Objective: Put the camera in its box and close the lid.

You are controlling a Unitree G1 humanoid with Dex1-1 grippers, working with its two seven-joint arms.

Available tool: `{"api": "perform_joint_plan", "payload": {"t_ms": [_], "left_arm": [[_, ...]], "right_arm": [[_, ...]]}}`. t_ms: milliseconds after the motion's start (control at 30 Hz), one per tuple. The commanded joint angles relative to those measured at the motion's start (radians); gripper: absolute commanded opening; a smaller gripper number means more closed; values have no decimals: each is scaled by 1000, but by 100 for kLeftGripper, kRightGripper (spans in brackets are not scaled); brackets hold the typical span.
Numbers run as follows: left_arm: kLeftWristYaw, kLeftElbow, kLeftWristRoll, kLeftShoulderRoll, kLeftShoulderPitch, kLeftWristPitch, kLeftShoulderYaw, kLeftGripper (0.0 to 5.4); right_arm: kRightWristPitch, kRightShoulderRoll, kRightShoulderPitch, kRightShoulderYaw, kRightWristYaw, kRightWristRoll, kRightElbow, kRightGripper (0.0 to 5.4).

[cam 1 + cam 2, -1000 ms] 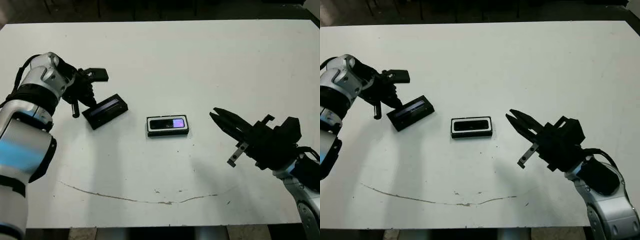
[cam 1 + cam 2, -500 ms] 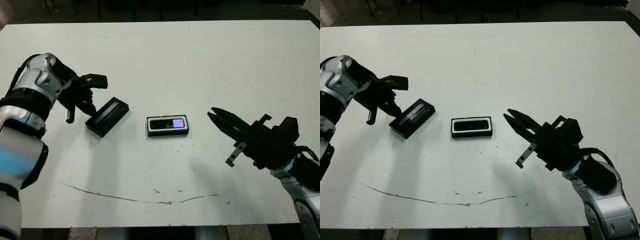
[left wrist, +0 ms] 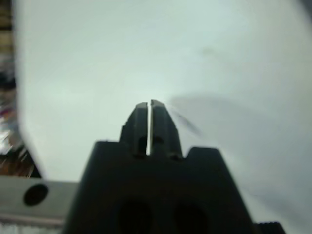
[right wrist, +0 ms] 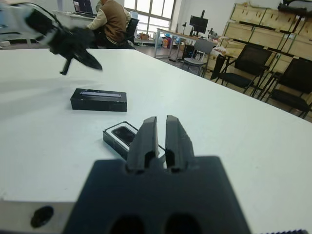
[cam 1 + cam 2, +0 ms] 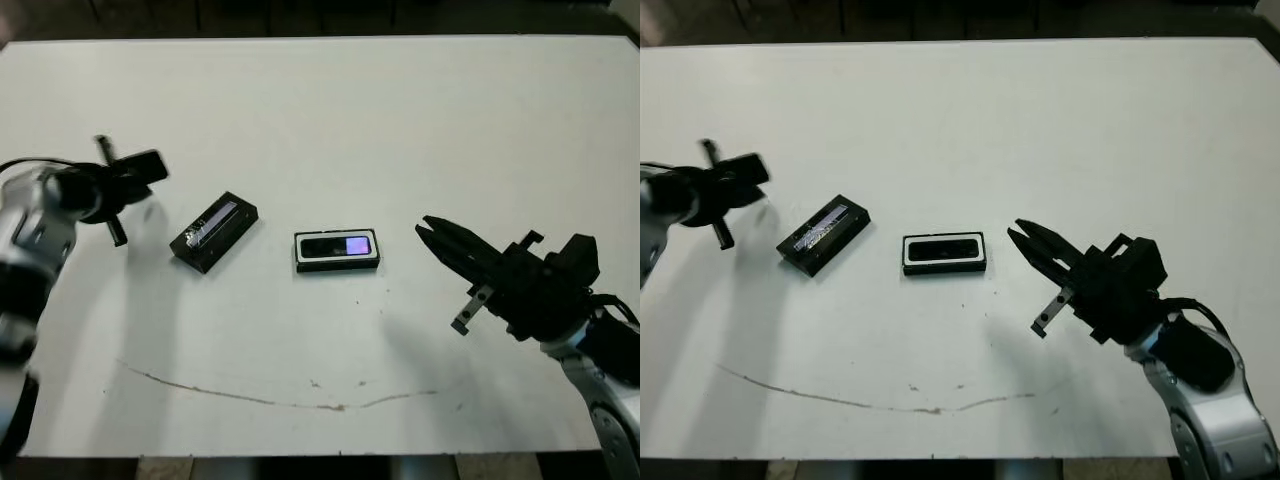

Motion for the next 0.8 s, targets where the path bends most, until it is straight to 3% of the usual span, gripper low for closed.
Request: {"api": "perform_joint_plan", "payload": {"t_ms": [33,167,300,400,567,667,800], "left_arm": [[64,-197,-38,6,165,65,130,0],[111,-438,-121,-68,291,161,264,0],[112,-585,-308,-159,374,112,366,0],[101,-697,-414,-192,406,187,386,9],[106,-785,-574,-241,428,237,382,79],[146,-785,-589,-273,444,208,350,132],[181,-774,-536,-266,476,166,269,204]], "right_arm": [[24,-9,24,-13,-4,14,-4,1],[5,-16,21,-12,3,-4,5,1],[37,-12,16,-18,-3,22,0,1],[50,-9,15,-21,-10,30,-7,0],[17,-5,9,-21,4,31,11,0],[19,3,13,-25,-1,42,18,0],[12,13,6,-30,2,56,46,0]]}}
